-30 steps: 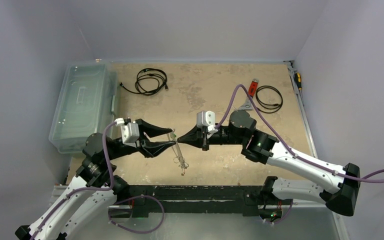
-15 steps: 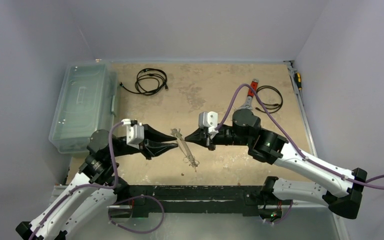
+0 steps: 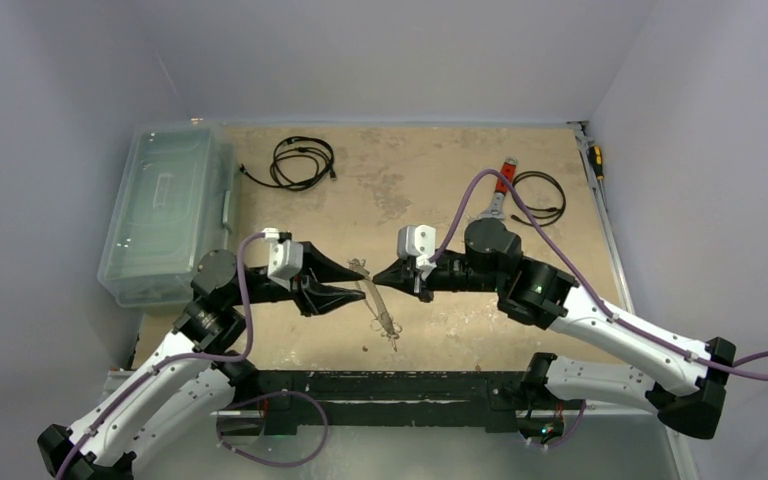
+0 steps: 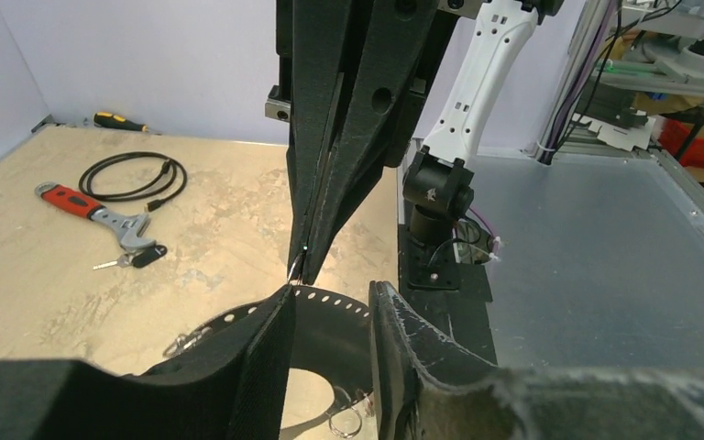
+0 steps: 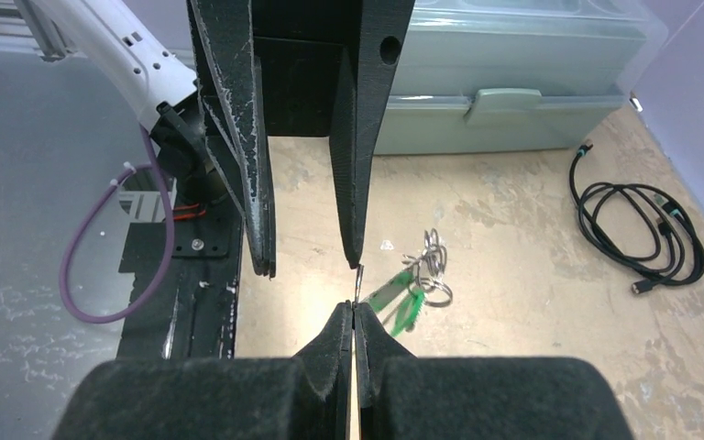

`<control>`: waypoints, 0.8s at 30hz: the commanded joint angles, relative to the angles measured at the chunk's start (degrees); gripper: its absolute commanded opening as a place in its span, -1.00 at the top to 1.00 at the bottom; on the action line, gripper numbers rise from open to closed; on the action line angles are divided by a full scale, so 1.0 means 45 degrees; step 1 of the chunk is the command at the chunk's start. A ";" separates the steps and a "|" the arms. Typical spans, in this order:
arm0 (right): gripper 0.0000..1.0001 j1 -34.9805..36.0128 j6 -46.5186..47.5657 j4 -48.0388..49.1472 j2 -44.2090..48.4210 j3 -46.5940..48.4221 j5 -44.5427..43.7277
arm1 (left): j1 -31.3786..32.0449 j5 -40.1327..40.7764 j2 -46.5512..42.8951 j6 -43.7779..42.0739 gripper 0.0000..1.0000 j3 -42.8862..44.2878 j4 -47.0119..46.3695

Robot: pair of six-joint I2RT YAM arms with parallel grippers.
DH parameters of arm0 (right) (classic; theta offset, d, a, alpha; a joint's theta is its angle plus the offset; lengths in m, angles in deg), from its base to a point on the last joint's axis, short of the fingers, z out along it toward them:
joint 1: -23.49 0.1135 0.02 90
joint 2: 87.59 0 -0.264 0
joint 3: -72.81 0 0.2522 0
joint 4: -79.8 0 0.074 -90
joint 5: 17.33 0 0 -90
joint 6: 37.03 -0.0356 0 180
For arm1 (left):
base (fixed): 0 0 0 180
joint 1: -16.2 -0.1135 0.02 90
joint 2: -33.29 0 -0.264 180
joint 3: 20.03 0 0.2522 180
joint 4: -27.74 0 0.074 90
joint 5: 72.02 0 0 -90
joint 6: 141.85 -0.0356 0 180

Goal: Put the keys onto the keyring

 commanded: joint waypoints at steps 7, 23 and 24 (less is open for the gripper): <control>1.00 0.0061 0.0126 0.0702 0.0555 0.0424 0.0811 | 0.0023 0.0175 0.0138 0.0294 0.35 -0.0192 -0.0805; 1.00 0.0061 0.0048 0.0937 0.0208 0.0485 0.1237 | 0.0040 0.0204 0.0414 0.0331 0.62 -0.0209 -0.0828; 1.00 0.0061 0.0031 0.0944 0.0181 0.0502 0.1271 | 0.0030 0.0209 0.0430 0.0338 0.63 -0.0209 -0.0826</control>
